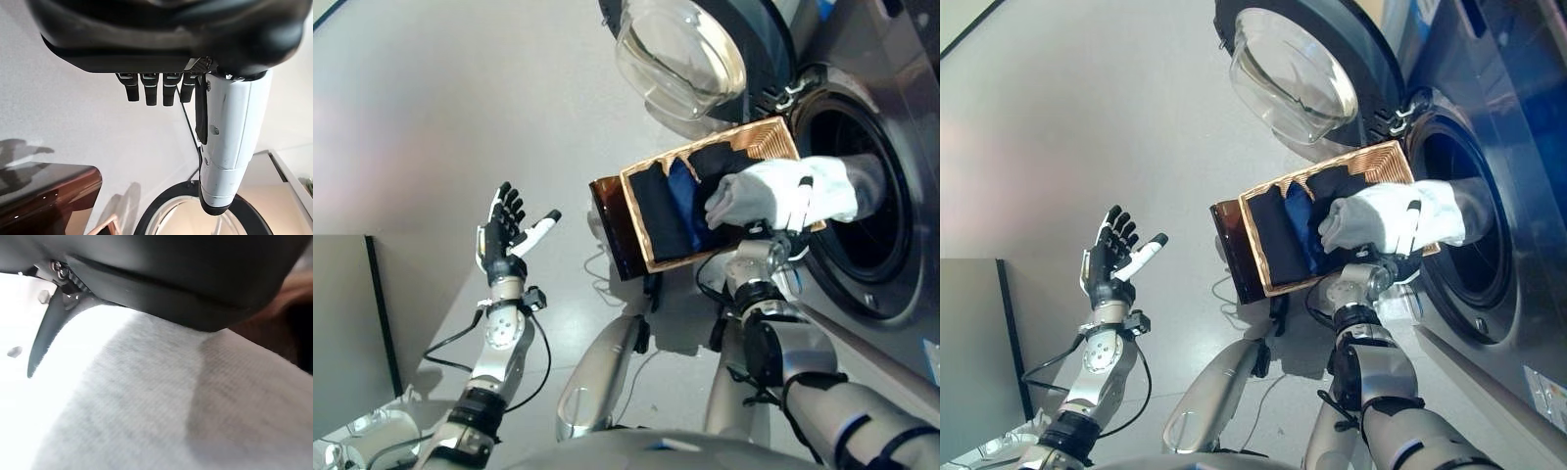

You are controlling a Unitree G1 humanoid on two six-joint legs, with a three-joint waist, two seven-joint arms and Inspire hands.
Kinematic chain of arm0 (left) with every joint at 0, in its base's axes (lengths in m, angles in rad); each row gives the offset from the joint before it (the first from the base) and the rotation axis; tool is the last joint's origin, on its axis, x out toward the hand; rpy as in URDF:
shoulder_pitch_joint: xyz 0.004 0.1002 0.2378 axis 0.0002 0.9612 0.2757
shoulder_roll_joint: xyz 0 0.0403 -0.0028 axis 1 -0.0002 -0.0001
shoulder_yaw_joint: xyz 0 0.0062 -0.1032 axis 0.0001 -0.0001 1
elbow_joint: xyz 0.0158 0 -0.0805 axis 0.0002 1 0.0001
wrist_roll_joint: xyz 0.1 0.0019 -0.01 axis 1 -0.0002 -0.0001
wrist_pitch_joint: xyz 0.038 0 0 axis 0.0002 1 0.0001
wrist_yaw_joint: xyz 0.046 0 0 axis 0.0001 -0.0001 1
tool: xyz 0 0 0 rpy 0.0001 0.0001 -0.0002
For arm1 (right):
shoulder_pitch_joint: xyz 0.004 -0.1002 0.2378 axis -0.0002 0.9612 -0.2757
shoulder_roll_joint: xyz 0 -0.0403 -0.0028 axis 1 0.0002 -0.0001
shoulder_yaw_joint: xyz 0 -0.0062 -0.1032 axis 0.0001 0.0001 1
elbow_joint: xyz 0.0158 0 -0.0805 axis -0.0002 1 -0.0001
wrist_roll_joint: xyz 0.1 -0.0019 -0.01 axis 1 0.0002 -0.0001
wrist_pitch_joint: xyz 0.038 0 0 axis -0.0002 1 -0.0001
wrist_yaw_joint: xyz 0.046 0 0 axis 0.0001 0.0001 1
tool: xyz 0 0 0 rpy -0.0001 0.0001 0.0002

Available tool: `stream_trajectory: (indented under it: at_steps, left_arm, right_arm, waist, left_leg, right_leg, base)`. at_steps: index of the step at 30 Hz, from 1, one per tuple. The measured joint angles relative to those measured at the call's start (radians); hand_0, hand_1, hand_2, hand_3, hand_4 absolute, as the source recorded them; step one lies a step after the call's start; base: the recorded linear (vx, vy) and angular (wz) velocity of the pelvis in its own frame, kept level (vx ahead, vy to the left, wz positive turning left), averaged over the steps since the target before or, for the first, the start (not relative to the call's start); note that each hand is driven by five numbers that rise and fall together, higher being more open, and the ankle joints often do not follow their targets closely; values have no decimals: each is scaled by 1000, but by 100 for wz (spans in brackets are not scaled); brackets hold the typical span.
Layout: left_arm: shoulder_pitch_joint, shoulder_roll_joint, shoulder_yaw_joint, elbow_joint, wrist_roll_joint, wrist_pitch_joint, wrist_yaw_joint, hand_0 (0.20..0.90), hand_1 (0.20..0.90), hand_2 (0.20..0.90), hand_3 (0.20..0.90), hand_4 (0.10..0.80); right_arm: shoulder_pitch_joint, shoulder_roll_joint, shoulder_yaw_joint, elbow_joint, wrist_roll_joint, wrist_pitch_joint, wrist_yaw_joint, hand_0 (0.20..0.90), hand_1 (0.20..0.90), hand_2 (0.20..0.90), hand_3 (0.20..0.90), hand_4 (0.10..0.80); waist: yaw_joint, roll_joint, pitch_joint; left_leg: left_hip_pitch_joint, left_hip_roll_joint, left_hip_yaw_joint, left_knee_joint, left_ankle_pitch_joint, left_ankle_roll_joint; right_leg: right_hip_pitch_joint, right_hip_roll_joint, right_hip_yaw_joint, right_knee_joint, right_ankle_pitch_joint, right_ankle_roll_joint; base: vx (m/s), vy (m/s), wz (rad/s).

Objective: Pick up the clothes and place them into the washing machine

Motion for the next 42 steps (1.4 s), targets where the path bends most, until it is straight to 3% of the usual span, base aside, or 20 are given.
stream_trajectory:
  at_steps: [3,7,10,14,19,22,23,24,27,32,42]
  left_arm:
    - [4,-3,-2,5,-5,-1,0,900,900,900,900,800]
    - [4,-4,-3,5,-10,-1,-1,900,900,900,900,800]
    - [9,-1,-2,2,-16,-1,-4,900,900,900,900,800]
    - [37,13,6,5,-18,-13,-6,900,900,900,900,800]
    - [47,20,12,-7,-14,-16,-18,900,900,900,900,800]
    - [40,23,30,-3,-10,-22,-16,900,900,900,900,800]
    - [43,24,36,-8,-9,-21,-16,900,900,900,900,800]
    - [43,25,47,-10,-9,-23,-16,900,900,900,900,800]
    - [43,32,47,-15,-9,-23,-17,900,900,900,900,800]
    - [52,30,38,-40,-10,-25,-27,900,900,900,900,800]
    - [56,18,12,-33,-42,-23,-52,900,900,900,900,800]
  right_arm:
    - [-47,-14,-2,-30,-1,-35,-20,200,200,200,200,300]
    - [-89,-64,-46,-43,-4,-42,-61,200,200,200,200,300]
    - [-137,-147,-114,-44,-4,-51,-114,200,200,200,200,300]
    - [-201,-307,-123,-76,-96,-85,-235,200,200,200,200,300]
    - [-247,-372,-139,-122,-201,-91,-409,200,200,200,200,300]
    - [-252,-438,-110,-171,-304,-91,-441,203,203,203,203,302]
    - [-254,-444,-102,-172,-313,-88,-441,296,296,296,296,369]
    - [-254,-445,-100,-172,-328,-77,-441,900,900,900,900,800]
    - [-283,-447,-58,-135,-333,-50,-447,900,900,900,900,800]
    - [-349,-452,15,-11,-292,4,-340,900,900,900,900,800]
    - [-336,-390,91,185,-244,88,-190,900,900,900,900,800]
  waist:
    - [0,-5,12]
    - [-10,-7,23]
    - [-10,-4,27]
    - [8,1,27]
    - [29,43,22]
    - [33,83,28]
    - [33,85,27]
    - [34,91,23]
    - [35,102,23]
    - [38,116,13]
    - [32,141,-10]
  left_leg:
    - [-54,3,-13,90,-42,-4]
    - [-90,0,-16,133,-52,-6]
    - [-95,0,-9,135,-59,4]
    - [-97,-9,12,134,-60,14]
    - [-95,-42,29,112,-60,31]
    - [-96,-67,29,94,-48,35]
    - [-95,-70,32,94,-51,37]
    - [-92,-77,34,97,-50,38]
    - [-78,-80,45,94,-54,39]
    - [-57,-77,55,68,-37,34]
    - [5,-60,26,1,-6,10]
  right_leg:
    - [-36,19,24,25,3,-5]
    - [-66,19,28,58,-4,-7]
    - [-72,17,37,59,-5,-2]
    - [-84,7,54,66,-4,11]
    - [-120,-27,83,118,-32,25]
    - [-146,-47,98,144,-39,34]
    - [-149,-53,98,156,-52,38]
    - [-154,-58,105,169,-53,36]
    - [-154,-61,117,176,-61,36]
    - [-151,-57,130,168,-45,32]
    - [-90,-48,92,129,-38,17]
  base:
    - [103,-52,-22]
    - [-7,5,-1]
    - [-7,24,0]
    - [-3,29,-8]
    - [22,46,9]
    - [-70,39,8]
    - [-10,46,8]
    - [-20,57,2]
    - [1,33,-11]
    - [27,3,-10]
    - [6,-2,1]
